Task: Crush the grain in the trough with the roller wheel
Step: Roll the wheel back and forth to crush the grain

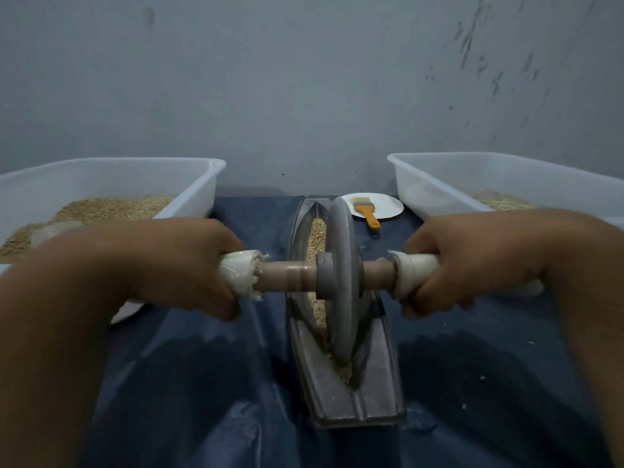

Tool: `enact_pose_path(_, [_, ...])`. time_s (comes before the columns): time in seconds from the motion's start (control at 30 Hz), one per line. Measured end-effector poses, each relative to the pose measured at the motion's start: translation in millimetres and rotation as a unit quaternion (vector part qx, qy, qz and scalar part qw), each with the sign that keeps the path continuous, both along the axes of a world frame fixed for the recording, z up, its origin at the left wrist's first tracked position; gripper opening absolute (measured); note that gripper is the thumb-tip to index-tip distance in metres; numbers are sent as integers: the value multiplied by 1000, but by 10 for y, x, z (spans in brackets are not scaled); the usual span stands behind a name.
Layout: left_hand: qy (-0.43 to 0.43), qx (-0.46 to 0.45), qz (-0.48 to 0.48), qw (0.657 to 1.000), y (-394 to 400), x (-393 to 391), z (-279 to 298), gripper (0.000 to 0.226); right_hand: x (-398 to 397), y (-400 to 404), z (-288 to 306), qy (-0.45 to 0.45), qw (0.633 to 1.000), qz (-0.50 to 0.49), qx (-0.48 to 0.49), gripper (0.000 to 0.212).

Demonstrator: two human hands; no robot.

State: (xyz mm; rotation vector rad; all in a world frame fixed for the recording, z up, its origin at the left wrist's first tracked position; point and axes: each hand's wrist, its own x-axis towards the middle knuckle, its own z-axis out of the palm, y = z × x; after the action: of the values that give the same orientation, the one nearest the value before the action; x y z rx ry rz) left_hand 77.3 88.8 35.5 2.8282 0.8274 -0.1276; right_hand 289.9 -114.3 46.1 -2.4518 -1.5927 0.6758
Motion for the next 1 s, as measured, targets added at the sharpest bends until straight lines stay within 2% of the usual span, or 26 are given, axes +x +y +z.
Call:
enact_pose_path(0.1, [-58, 44, 21, 997, 21, 127, -79, 24, 64, 157, -143, -73, 995, -29, 59, 27])
enact_pose_path(0.17, [-112, 107, 43, 987, 17, 227, -150, 18, 125, 296, -310, -171, 974, -50, 140, 24])
enact_pose_path(0.23, [-135, 157, 51, 977, 18, 278, -195, 17, 157, 368, -411, -228, 952, -56, 198, 22])
enact_pose_path(0.33, [-94, 104, 31, 990, 16, 214, -145, 18, 173, 311, -347, -186, 968, -41, 165, 23])
enact_pose_path(0.4, [-46, 53, 19, 997, -16, 119, -70, 21, 140, 193, -211, -86, 992, -24, 87, 27])
enact_pose_path(0.47, [-21, 23, 7, 1000, -56, 52, -20, 24, 81, 70, -93, 10, 1000, -2, 15, 36])
enact_pose_path(0.53, [-22, 28, 7, 999, -57, 58, -23, 26, 74, 38, -56, 43, 999, 9, -3, 41])
enact_pose_path(0.57, [-38, 42, 15, 998, -42, 92, -42, 24, 83, 61, -79, 34, 999, 2, 9, 39])
enact_pose_path(0.63, [-91, 104, 35, 990, -5, 195, -115, 20, 150, 187, -214, -52, 995, -34, 76, 31])
enact_pose_path(0.7, [-156, 188, 56, 968, 23, 300, -217, 13, 205, 346, -400, -188, 964, -66, 173, 22])
enact_pose_path(0.77, [-204, 241, 63, 947, 40, 377, -311, 12, 208, 441, -528, -256, 931, -81, 247, 21])
enact_pose_path(0.8, [-212, 252, 62, 942, 51, 395, -342, 12, 214, 461, -548, -257, 927, -83, 261, 22])
enact_pose_path(0.87, [-198, 239, 55, 949, 78, 388, -340, 13, 220, 435, -500, -242, 940, -77, 229, 22])
enact_pose_path(1.0, [-102, 93, 12, 990, 76, 215, -172, 21, 157, 215, -241, -129, 987, -37, 93, 25])
